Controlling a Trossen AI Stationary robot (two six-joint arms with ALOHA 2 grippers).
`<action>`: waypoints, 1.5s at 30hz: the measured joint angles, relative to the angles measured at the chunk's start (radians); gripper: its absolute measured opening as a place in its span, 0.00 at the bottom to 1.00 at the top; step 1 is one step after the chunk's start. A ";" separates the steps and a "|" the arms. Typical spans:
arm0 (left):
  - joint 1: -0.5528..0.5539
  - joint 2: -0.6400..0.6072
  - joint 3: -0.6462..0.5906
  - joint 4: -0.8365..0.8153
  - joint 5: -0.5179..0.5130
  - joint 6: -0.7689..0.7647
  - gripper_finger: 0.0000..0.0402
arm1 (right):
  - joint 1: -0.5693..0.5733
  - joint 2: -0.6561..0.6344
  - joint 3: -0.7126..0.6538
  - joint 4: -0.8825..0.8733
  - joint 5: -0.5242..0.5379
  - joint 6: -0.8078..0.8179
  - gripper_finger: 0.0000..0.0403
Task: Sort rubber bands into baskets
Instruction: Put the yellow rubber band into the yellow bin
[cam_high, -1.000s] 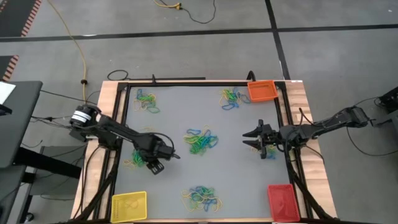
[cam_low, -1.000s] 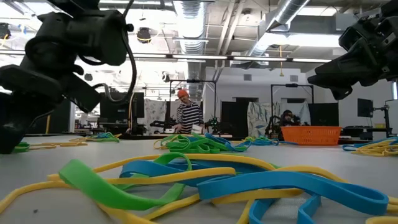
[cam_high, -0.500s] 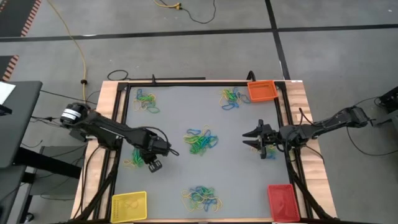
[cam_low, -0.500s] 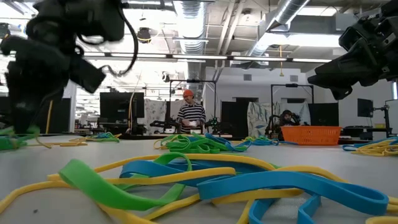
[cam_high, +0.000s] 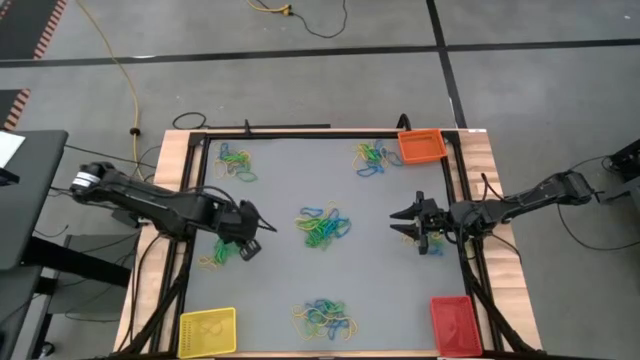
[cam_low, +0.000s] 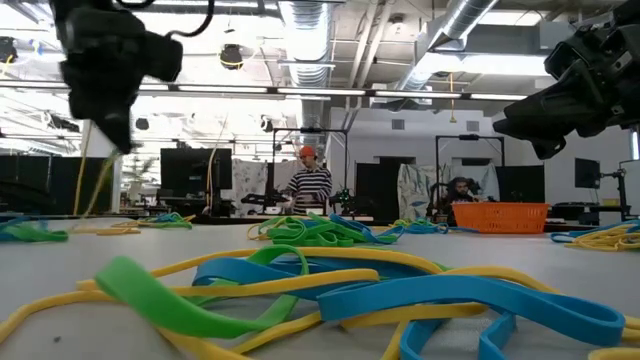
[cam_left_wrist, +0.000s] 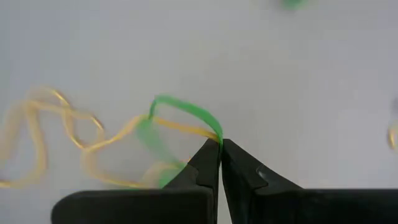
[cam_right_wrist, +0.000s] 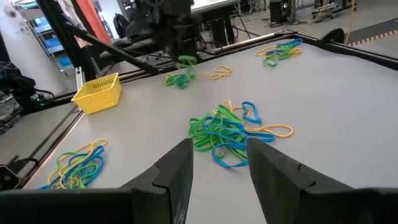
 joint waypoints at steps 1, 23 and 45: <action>0.000 -0.011 0.000 0.001 -0.045 -0.004 0.00 | 0.000 0.000 0.000 0.000 0.000 0.000 0.45; 0.000 0.052 0.000 -0.009 0.063 -0.026 0.37 | 0.002 0.000 0.000 0.000 0.000 0.001 0.45; 0.203 0.387 -0.002 -0.028 0.092 0.173 0.36 | 0.001 0.000 0.000 0.001 0.000 0.000 0.45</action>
